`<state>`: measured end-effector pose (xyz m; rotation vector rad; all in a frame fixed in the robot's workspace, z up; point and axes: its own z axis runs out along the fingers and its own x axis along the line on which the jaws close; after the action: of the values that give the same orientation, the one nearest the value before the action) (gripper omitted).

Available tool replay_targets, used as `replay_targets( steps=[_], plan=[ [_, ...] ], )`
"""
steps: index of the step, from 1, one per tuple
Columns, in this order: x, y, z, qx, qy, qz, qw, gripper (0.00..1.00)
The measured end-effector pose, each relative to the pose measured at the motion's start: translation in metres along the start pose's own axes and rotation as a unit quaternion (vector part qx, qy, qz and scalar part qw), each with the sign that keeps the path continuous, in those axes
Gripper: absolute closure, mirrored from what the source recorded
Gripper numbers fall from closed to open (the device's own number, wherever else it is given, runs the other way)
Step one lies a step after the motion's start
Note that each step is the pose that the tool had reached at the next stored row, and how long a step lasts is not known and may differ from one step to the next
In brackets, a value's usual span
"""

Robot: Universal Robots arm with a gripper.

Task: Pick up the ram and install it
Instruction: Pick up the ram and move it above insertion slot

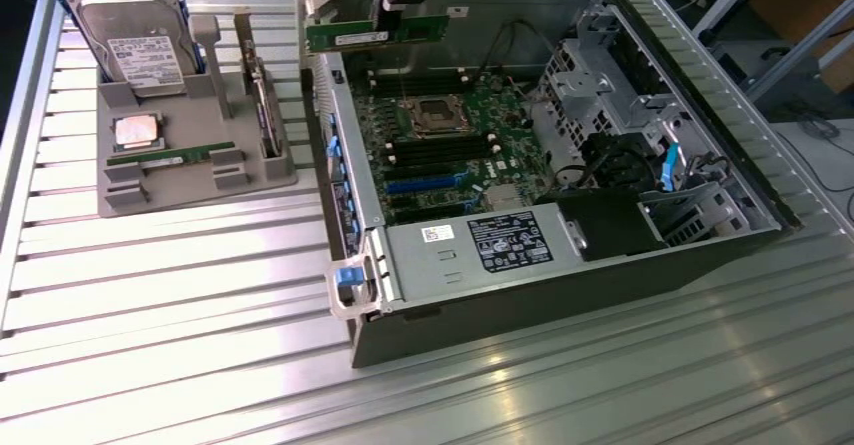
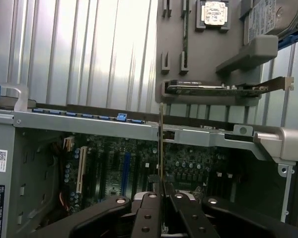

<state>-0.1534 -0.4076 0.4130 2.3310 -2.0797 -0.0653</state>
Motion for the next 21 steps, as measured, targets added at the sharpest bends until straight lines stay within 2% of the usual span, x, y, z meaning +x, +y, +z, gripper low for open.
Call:
replay_targets(
  steps=[4, 9, 21],
  plan=[
    [0.001, -0.0046, -0.0002, 0.0, 0.0, 0.0, 1.0, 0.88],
    [0.002, -0.0169, -0.0007, 0.0, 0.0, 0.0, 1.0, 0.88],
    [0.004, -0.0338, -0.0015, 0.0, 0.0, 0.0, 1.0, 0.88]
  ],
)
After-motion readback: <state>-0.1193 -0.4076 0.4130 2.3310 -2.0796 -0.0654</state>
